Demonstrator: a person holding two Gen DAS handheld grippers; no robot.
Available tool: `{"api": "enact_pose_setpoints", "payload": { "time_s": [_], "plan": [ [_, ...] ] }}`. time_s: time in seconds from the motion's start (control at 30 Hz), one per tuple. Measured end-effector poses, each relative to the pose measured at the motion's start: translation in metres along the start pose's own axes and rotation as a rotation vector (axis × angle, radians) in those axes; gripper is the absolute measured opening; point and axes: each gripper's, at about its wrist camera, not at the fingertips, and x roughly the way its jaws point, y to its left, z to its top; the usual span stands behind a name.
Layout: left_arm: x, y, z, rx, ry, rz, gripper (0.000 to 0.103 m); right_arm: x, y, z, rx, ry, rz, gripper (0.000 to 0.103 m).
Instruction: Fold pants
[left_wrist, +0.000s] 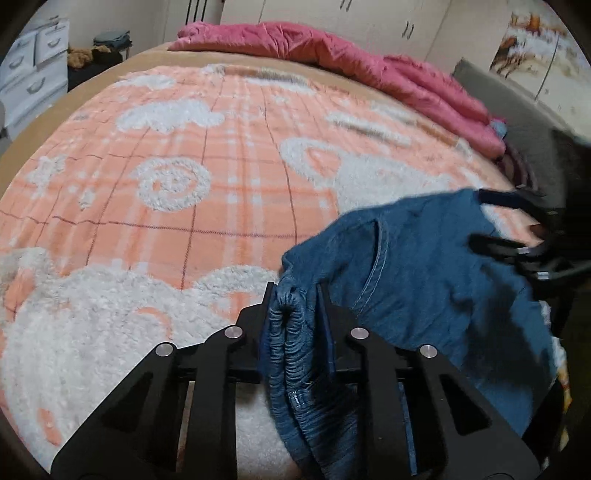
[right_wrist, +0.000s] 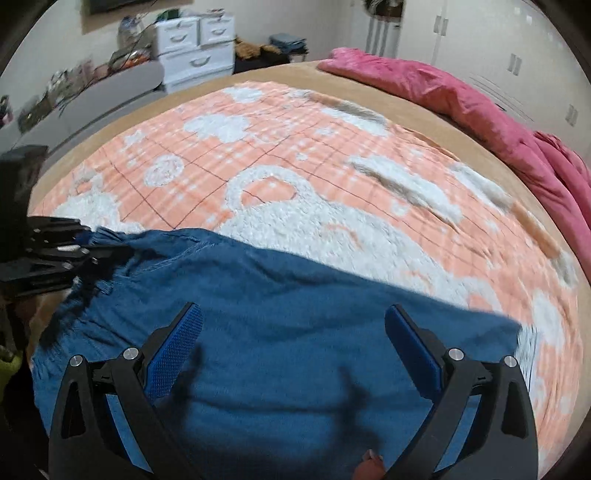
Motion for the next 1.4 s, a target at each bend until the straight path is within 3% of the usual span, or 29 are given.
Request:
{"api": "enact_pose_setpoints", "payload": {
  "time_s": [0.17,0.3,0.4,0.53,0.63,0.7,0.8,0.9,1.1,1.17,1.3,1.4],
  "plan": [
    [-0.013,-0.002,0.0,0.024,-0.069,-0.017,0.013,0.025,-0.005,0.022,-0.1,0.038,0.017,0.099],
    [-0.016,0.001,0.002,0.022,-0.098,-0.021,0.013,0.04,-0.001,0.034,-0.221,0.074,0.081,0.094],
    [-0.013,0.007,0.001,0.006,-0.088,-0.021,0.013,0.052,0.006,0.036,-0.313,0.102,0.09,0.067],
    [-0.015,0.007,0.002,0.008,-0.102,-0.026,0.013,0.072,0.015,0.035,-0.367,0.144,0.102,0.065],
    [-0.014,0.008,0.001,0.008,-0.104,-0.024,0.013,0.078,0.019,0.032,-0.364,0.143,0.149,0.051],
    [-0.015,0.008,0.0,0.009,-0.111,-0.025,0.013,0.073,0.022,0.03,-0.362,0.133,0.208,0.023],
    [-0.019,0.006,-0.001,0.022,-0.129,-0.03,0.014,0.063,0.025,0.024,-0.359,0.096,0.214,0.009],
    [-0.019,0.006,-0.002,0.035,-0.131,-0.016,0.016,0.046,0.022,0.022,-0.33,0.035,0.215,0.007],
    [-0.017,0.013,-0.003,0.01,-0.129,-0.028,0.028,0.002,0.018,0.011,-0.27,-0.091,0.201,0.007],
    [-0.015,0.014,-0.003,0.004,-0.114,-0.054,0.028,-0.009,0.019,0.006,-0.256,-0.115,0.191,0.007],
    [-0.012,0.011,-0.006,0.011,-0.074,-0.105,0.016,-0.028,0.021,-0.002,-0.228,-0.139,0.163,0.006],
    [-0.026,0.006,-0.008,0.029,-0.116,-0.134,0.014,-0.043,0.025,-0.012,-0.21,-0.154,0.135,0.006]
  ]
}}
